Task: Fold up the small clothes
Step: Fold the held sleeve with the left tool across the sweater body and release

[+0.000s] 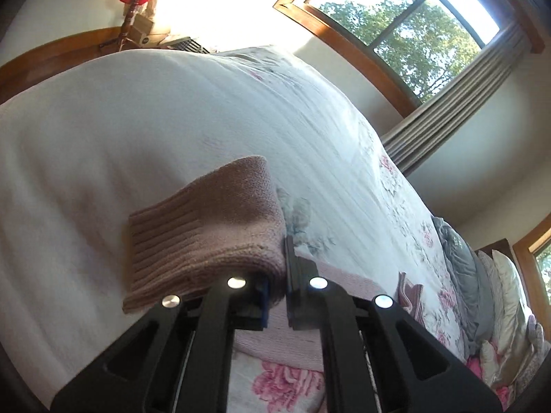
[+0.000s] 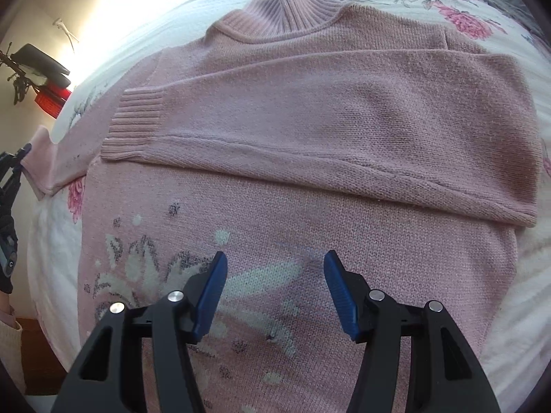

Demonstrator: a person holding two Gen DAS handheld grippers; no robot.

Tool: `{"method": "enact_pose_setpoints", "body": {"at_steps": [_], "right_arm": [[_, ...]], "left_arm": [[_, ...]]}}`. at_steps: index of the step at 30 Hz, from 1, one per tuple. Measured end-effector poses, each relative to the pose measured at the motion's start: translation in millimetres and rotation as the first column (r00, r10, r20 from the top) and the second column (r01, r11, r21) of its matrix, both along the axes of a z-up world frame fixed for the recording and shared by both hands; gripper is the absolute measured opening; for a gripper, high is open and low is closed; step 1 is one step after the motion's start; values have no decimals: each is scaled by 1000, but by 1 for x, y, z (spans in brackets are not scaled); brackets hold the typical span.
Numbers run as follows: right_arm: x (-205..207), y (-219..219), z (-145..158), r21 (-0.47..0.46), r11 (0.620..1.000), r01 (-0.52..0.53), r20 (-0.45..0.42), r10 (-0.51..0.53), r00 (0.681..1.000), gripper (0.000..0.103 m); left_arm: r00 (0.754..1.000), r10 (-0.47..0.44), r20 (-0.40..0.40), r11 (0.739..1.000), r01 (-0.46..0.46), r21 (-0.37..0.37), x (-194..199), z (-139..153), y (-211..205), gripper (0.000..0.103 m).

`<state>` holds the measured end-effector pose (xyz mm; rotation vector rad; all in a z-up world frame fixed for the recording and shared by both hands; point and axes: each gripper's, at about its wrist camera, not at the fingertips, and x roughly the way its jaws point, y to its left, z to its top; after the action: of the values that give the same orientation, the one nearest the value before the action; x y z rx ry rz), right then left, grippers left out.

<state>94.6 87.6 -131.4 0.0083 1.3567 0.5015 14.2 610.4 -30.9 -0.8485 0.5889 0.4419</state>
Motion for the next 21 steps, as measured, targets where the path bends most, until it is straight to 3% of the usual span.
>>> {"method": "enact_pose_setpoints", "body": {"at_steps": [5,12,21], "right_arm": [[0,-22,4,4,1000,19,8,-19,1000,59],[1,-47,5,13,999,37,12,-37,999,59],[-3,-58,3,11,999,37,3,-37,999,59]], "left_arm": [[987,-159,26,987,159,-1,41,2,-72,5],[944,-324,60,945,326,-30,83,-12,-163,5],[918,-386,-87,922,382,-62,108,-84,-209,5]]}}
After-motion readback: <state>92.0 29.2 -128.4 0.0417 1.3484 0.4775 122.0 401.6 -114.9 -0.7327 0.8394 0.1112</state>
